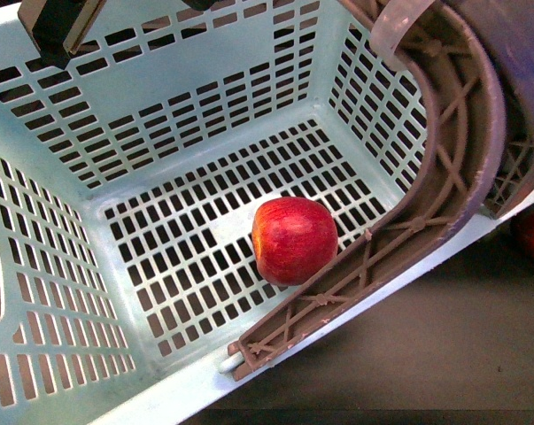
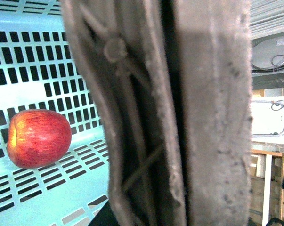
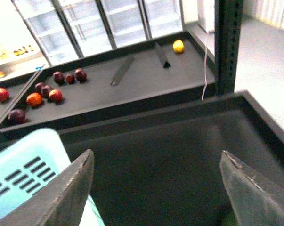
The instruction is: Pick apple with right arm and hold basket with left
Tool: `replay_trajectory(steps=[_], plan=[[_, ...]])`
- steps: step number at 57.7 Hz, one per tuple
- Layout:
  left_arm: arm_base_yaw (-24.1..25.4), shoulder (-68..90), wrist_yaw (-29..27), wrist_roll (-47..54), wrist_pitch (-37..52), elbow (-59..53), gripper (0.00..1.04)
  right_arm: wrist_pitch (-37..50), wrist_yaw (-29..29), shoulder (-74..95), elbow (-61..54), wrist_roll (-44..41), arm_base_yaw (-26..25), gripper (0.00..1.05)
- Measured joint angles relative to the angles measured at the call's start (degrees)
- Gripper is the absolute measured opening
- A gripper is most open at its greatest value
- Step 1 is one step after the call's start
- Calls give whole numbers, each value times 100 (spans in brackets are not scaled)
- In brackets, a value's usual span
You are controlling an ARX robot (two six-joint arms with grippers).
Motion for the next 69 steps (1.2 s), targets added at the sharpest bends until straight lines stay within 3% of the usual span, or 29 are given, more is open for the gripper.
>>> replay_trajectory(steps=[10,20,27,69], plan=[[0,0,46,-9,0,0,15,363,-186,-717,-1047,-717,-227,31],[2,0,26,0,0,0,15,387,-398,-1233,-1602,-824,-413,2],[2,0,37,-4,0,0,15,323,-632,-1665,-1952,-848,-715,2],[2,0,26,2,0,0,15,-708,-669,-3713,-2903,-852,-723,2]])
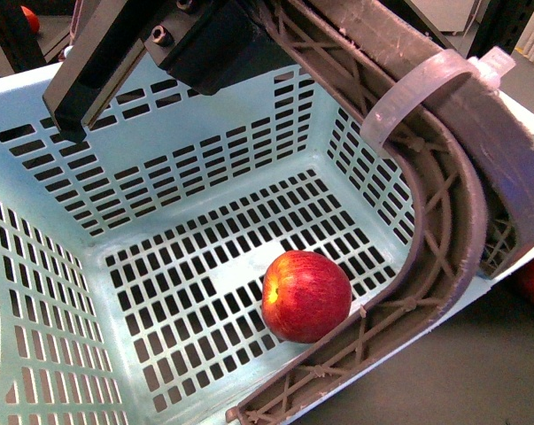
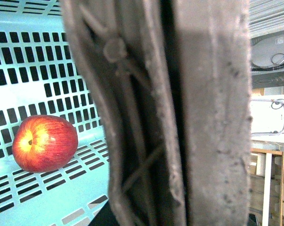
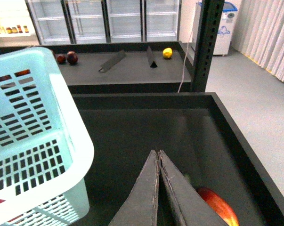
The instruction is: Pick apple with right arm and hold basket with left
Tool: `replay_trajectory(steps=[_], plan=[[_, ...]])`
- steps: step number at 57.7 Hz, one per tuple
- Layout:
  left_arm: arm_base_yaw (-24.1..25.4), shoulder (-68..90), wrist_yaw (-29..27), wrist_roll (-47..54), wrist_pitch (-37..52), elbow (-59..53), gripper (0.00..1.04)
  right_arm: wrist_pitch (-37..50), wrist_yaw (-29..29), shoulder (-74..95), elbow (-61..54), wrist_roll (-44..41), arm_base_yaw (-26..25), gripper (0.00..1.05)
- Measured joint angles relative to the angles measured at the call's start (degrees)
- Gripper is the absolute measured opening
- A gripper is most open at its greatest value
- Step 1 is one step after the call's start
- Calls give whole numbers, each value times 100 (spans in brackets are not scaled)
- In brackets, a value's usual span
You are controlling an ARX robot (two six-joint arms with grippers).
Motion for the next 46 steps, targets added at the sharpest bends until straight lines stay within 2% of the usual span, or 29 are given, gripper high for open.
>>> replay_trajectory(steps=[21,46], plan=[[0,0,2,2,0,0,15,-1014,0,-1088,0,0,-2,2],[0,0,9,0,0,0,15,-1821,0,-1904,0,0,-2,2]])
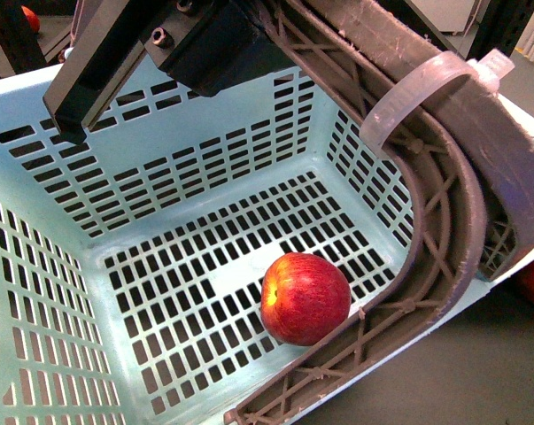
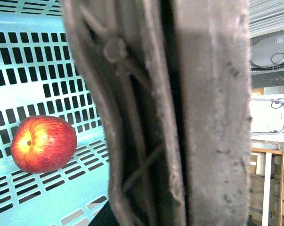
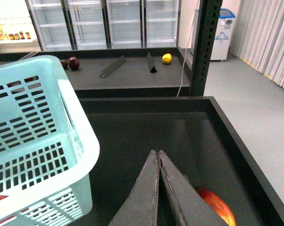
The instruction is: Pick apple with right arm and hold basket with left
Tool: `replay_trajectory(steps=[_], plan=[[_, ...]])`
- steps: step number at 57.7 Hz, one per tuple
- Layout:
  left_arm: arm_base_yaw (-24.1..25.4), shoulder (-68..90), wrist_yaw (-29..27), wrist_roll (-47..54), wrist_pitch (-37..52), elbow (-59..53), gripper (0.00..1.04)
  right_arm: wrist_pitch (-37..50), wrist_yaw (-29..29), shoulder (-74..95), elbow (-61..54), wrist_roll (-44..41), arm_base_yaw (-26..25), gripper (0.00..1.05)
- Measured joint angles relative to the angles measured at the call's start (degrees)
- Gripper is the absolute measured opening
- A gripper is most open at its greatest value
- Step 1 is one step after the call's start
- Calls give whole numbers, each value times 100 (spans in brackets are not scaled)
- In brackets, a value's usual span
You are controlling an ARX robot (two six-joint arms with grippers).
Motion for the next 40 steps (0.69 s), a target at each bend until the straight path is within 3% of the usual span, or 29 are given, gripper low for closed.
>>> replay_trajectory(steps=[11,17,30,40], plan=[[0,0,0,0,0,0,15,-330,0,-332,0,2,0,2],[0,0,2,0,0,0,15,-1187,15,-1005,0,0,0,2],[0,0,2,4,0,0,15,-1303,11,-1266,0,0,0,2],[0,0,-11,9,0,0,15,-1303,11,-1270,0,-9,0,39]])
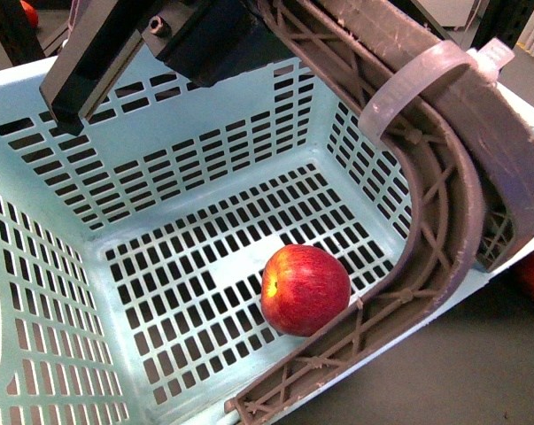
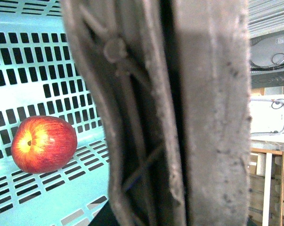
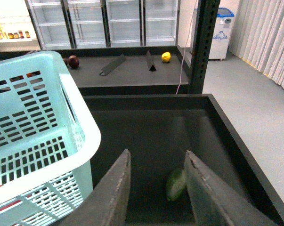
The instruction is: Pick apple with right arm and hold basket with left
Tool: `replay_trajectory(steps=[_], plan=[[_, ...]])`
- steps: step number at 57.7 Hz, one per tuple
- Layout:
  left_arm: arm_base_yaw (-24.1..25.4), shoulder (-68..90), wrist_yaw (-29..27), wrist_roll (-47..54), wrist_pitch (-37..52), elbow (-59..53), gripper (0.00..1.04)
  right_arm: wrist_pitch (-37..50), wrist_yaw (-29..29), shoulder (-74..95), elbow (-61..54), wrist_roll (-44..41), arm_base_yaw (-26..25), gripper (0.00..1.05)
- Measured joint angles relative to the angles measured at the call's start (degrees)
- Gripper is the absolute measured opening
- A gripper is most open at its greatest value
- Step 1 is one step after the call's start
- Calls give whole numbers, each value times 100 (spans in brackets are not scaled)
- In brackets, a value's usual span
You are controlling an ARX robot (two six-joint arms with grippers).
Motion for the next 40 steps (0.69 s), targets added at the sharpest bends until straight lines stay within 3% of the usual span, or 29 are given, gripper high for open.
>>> replay_trajectory(steps=[10,12,17,21,40], plan=[[-4,0,-57,-28,46,-11,15,0,0,-2,0,0,0,77],[-9,-35,-479,-343,968,-334,15,0,0,-2,0,0,0,84],[131,-55,-1121,-1056,2164,-640,15,-7,-9,-9,0,2,0,97],[361,-68,-1502,-1335,2667,-680,15,-7,-2,-11,0,-2,0,96],[1799,57,-1150,-1840,2511,-588,15,-9,0,-11,0,-2,0,96]])
